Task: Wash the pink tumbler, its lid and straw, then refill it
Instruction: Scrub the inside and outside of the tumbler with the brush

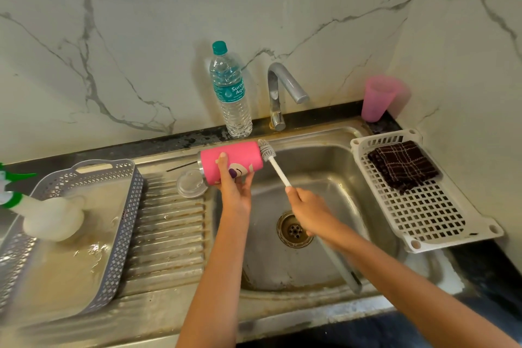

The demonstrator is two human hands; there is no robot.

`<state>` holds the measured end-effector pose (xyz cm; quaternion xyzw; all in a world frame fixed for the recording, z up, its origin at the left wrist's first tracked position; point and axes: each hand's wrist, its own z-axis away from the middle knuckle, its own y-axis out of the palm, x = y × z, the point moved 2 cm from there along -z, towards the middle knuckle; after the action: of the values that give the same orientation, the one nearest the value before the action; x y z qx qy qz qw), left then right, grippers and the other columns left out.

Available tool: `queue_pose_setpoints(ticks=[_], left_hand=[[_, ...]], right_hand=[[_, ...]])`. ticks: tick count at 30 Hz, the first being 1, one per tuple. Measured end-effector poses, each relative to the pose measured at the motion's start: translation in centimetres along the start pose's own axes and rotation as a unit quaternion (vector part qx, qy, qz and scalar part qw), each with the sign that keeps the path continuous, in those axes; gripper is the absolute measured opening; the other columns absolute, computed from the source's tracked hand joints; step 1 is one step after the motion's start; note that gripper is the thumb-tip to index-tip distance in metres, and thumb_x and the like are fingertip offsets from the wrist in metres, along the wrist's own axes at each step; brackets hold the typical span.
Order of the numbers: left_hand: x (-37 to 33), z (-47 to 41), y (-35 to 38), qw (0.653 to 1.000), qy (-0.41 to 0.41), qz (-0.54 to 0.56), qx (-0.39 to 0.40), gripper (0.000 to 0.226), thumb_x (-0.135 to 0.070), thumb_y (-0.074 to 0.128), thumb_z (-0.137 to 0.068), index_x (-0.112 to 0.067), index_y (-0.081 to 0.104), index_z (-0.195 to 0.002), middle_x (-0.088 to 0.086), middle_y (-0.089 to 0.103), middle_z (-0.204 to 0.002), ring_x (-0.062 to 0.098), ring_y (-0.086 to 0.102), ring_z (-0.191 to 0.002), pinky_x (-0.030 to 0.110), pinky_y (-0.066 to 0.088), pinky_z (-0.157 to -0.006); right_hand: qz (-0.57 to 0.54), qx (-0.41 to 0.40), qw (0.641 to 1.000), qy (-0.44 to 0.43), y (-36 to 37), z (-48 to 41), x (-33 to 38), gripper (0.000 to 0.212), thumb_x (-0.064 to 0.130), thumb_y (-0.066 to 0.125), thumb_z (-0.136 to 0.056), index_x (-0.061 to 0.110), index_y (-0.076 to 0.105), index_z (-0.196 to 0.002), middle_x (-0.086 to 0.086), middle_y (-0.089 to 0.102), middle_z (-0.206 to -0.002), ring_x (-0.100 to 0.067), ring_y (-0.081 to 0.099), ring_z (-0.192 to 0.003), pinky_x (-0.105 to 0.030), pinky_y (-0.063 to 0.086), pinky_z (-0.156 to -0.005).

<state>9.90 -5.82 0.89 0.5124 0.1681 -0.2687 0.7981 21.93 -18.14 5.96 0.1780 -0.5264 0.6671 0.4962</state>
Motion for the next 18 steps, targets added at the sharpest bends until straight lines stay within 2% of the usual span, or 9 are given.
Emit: queue_pose_setpoints(ticks=[2, 6, 8, 13, 18], left_hand=[[-0.7, -0.2, 0.0, 1.0, 0.001, 0.013, 0.0, 0.071, -0.03, 0.077, -0.082, -0.018, 0.042, -0.142, 0.011, 0.063, -0.129, 0.025, 0.065, -0.114, 0.049, 0.055, -0.094], [0.6, 1.4, 0.0, 0.999, -0.025, -0.036, 0.003, 0.065, -0.031, 0.074, -0.084, -0.019, 0.043, -0.14, 0.013, 0.063, -0.129, 0.027, 0.066, -0.113, 0.048, 0.056, -0.091], [1.0, 1.8, -0.2, 0.999, -0.027, -0.042, 0.002, 0.064, -0.031, 0.074, -0.085, -0.02, 0.045, -0.141, 0.013, 0.063, -0.13, 0.027, 0.065, -0.114, 0.045, 0.058, -0.089], [-0.4, 0.4, -0.1, 1.0, -0.006, 0.014, -0.01, 0.071, -0.032, 0.075, -0.083, -0.019, 0.04, -0.144, 0.01, 0.062, -0.13, 0.025, 0.064, -0.115, 0.051, 0.053, -0.097], [0.5, 1.5, 0.4, 0.999, -0.015, -0.024, 0.023, 0.064, -0.032, 0.072, -0.087, -0.019, 0.042, -0.143, 0.012, 0.062, -0.133, 0.025, 0.064, -0.117, 0.05, 0.052, -0.097]], right_hand=[[0.026, 0.013, 1.0, -0.008, 0.2, 0.7, -0.2, 0.038, 0.041, 0.026, -0.104, 0.021, 0.046, -0.079, 0.003, 0.042, -0.064, -0.016, 0.045, -0.06, -0.023, 0.036, -0.05], [-0.038, -0.015, 0.999, 0.019, -0.8, -0.6, 0.6, 0.037, 0.043, 0.029, -0.103, 0.023, 0.046, -0.077, -0.001, 0.044, -0.064, -0.015, 0.043, -0.048, -0.023, 0.035, -0.035], [-0.041, -0.025, 0.999, 0.019, -0.9, -1.1, 0.7, 0.036, 0.042, 0.029, -0.103, 0.021, 0.047, -0.081, -0.001, 0.045, -0.066, -0.015, 0.043, -0.05, -0.024, 0.035, -0.036], [0.039, 0.006, 0.999, -0.003, 0.7, 0.7, -0.7, 0.04, 0.04, 0.028, -0.104, 0.025, 0.038, -0.068, 0.004, 0.041, -0.064, -0.01, 0.04, -0.055, -0.02, 0.033, -0.044], [-0.077, -0.002, 0.996, 0.036, -0.4, -0.6, 0.3, 0.037, 0.045, 0.029, -0.103, 0.025, 0.042, -0.074, 0.001, 0.04, -0.062, -0.013, 0.037, -0.045, -0.02, 0.03, -0.033]])
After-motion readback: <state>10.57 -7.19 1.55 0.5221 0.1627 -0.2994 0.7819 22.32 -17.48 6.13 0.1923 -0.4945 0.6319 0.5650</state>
